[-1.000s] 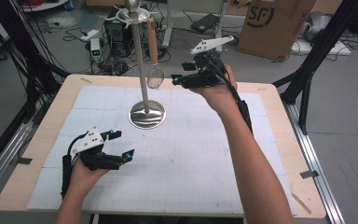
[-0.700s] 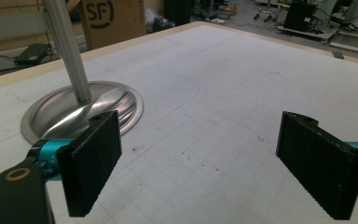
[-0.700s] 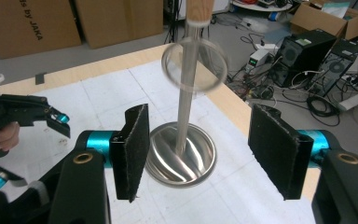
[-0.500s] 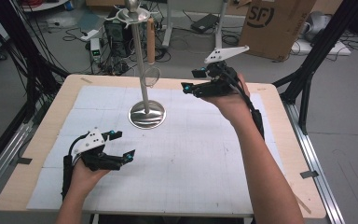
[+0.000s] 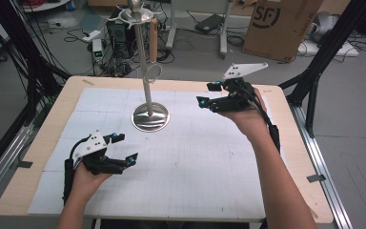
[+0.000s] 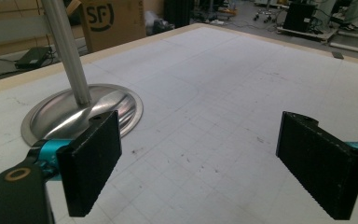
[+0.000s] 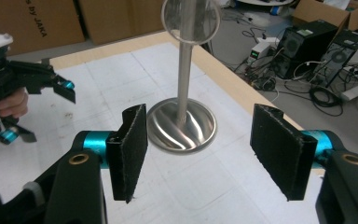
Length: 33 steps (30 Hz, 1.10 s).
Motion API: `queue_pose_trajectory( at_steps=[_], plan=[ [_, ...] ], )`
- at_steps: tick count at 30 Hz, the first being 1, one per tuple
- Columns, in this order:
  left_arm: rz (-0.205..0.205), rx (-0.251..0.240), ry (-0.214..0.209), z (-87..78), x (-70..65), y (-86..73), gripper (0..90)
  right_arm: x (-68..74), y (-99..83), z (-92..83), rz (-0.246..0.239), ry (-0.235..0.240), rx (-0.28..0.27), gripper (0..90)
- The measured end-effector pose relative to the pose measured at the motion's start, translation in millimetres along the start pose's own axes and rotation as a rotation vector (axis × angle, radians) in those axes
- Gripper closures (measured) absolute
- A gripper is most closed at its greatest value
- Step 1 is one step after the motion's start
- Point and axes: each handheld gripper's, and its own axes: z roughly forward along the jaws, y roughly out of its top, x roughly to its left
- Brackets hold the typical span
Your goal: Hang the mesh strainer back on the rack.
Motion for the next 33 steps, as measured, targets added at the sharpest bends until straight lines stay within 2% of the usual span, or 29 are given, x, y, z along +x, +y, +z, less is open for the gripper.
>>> queue_pose_trajectory(
  at_steps=[6, 18, 33],
  plan=[
    [-0.001, 0.005, -0.003, 1.1, -1.0, -0.5, 14.7, 0.1, -15.8, -5.7, 0.007, 0.004, -0.007, 36.1],
    [-0.002, -0.001, -0.007, 1.2, -0.5, -0.4, 14.7, -7.2, -53.4, -13.6, 0.064, -0.01, -0.003, 33.9],
    [-0.01, -0.008, -0.002, 0.7, 0.9, 0.7, 14.7, 1.5, -87.3, -20.5, 0.096, -0.004, -0.001, 31.9]
  ],
)
